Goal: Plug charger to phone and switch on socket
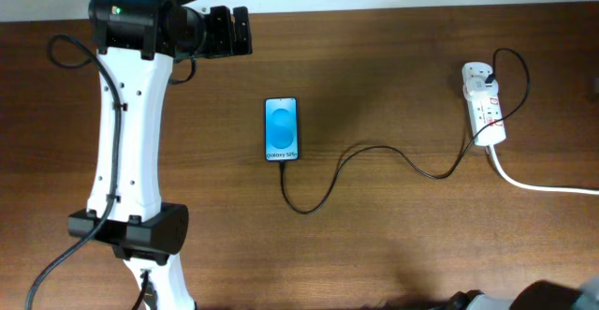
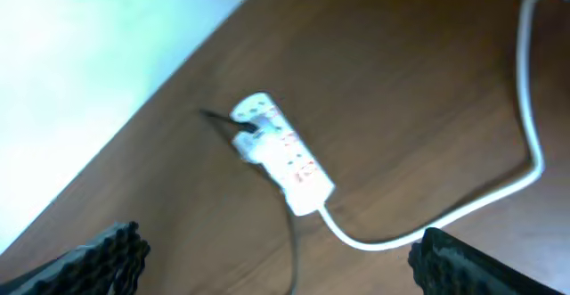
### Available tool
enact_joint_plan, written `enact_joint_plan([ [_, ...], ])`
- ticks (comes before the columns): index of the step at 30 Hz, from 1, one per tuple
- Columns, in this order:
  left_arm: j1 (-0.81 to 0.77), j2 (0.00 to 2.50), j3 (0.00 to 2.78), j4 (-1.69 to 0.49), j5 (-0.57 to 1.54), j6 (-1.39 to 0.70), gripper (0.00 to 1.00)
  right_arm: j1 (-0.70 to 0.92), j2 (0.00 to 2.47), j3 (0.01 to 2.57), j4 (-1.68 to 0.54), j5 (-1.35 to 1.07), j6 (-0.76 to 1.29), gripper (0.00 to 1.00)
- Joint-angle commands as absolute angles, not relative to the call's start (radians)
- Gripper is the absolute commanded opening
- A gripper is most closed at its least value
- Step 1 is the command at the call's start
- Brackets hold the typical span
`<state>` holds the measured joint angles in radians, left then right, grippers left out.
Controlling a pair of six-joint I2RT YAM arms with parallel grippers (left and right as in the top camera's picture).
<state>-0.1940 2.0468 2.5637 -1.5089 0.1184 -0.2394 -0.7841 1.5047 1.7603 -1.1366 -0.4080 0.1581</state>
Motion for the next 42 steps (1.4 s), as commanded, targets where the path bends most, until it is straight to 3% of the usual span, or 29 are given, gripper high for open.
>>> enact_joint_plan([
  [1, -0.187, 2.030, 2.563, -1.510, 0.107, -0.231, 0.99, -0.817, 1.608, 1.775, -1.077, -0.423, 0.153, 1.00],
  [5, -0.187, 2.030, 2.563, -1.510, 0.107, -0.231, 0.99, -0.818, 1.831, 1.775, -0.901, -0.490, 0.108, 1.00],
  [9, -0.187, 2.030, 2.563, -1.510, 0.107, -0.231, 1.00, -0.808, 1.992, 1.775, -0.863, -0.538, 0.103, 1.00],
  [29, -0.187, 2.030, 2.563, -1.510, 0.107, -0.231, 0.99, -0.601, 2.280, 1.773, -0.755, -0.376, 0.056, 0.99],
  [42, -0.187, 2.030, 2.563, -1.510, 0.107, -0.231, 0.99, -0.523, 2.302, 1.772, -0.759, -0.250, 0.035, 0.99],
])
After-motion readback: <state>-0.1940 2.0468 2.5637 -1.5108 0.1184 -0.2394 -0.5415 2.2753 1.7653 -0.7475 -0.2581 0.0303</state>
